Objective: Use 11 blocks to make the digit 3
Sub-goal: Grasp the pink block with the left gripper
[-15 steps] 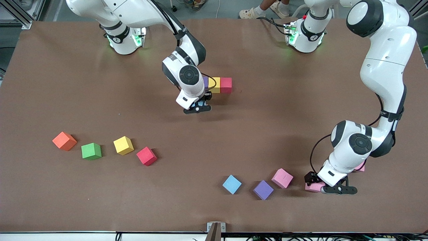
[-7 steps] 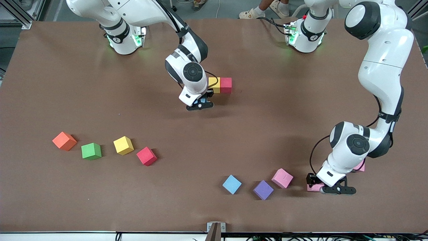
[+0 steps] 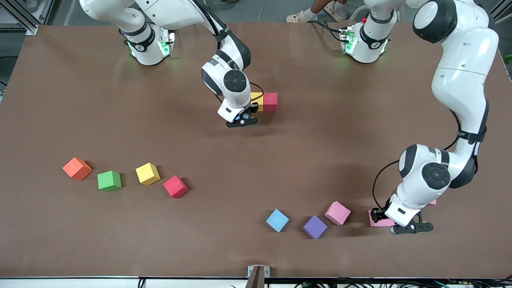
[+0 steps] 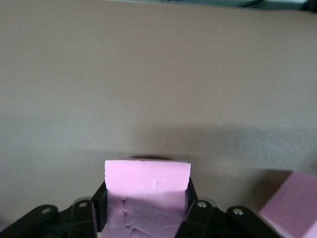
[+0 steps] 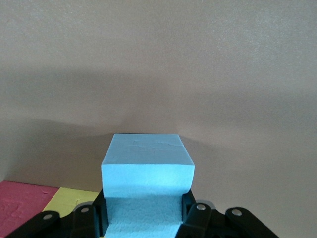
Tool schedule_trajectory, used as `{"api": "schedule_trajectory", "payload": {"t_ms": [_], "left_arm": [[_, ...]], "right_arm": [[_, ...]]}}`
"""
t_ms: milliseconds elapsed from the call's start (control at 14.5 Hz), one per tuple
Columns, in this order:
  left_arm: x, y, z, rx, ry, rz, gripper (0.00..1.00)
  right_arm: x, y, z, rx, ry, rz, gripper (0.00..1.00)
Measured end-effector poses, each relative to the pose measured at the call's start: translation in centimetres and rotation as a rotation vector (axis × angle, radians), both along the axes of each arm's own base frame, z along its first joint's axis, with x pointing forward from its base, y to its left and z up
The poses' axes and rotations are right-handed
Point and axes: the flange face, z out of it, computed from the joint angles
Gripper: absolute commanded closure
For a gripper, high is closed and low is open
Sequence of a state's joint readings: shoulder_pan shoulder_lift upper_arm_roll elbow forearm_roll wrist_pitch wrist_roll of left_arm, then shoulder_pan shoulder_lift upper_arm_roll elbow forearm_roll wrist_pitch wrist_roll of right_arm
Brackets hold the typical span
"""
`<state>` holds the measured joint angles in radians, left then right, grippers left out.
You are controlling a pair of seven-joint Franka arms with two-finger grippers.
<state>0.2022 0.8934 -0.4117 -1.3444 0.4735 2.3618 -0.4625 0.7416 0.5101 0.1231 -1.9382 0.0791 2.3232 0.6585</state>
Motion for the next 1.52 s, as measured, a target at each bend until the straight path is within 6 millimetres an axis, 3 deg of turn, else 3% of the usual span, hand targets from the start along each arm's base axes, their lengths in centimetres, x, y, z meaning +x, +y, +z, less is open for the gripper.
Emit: {"api": "schedule_trajectory", "payload": {"t_ms": [276, 758, 1171, 1515], "left_arm": [[-1.5, -2.0, 3.7, -0.002, 0.124, 0.167, 0.85], [-2.7, -5.6, 6.6, -0.074, 0.169, 0.451, 0.85], [-2.8, -5.9, 9.8, -0.166, 0.175, 0.647, 0.85], [-2.9, -5.9, 10.4, -0.188, 0.175, 0.77, 0.85]], "right_arm": [[-0.1, -0.1, -0.1, 0.0, -0.001, 0.0, 0.58], [-0.5, 0.0, -0.1, -0.005, 0.0, -0.016, 0.58], [-0.8, 0.0, -0.2, -0.011, 0.001, -0.028, 0.58], [-1.0, 0.1, -0.2, -0.014, 0.003, -0.03, 0.57]]}}
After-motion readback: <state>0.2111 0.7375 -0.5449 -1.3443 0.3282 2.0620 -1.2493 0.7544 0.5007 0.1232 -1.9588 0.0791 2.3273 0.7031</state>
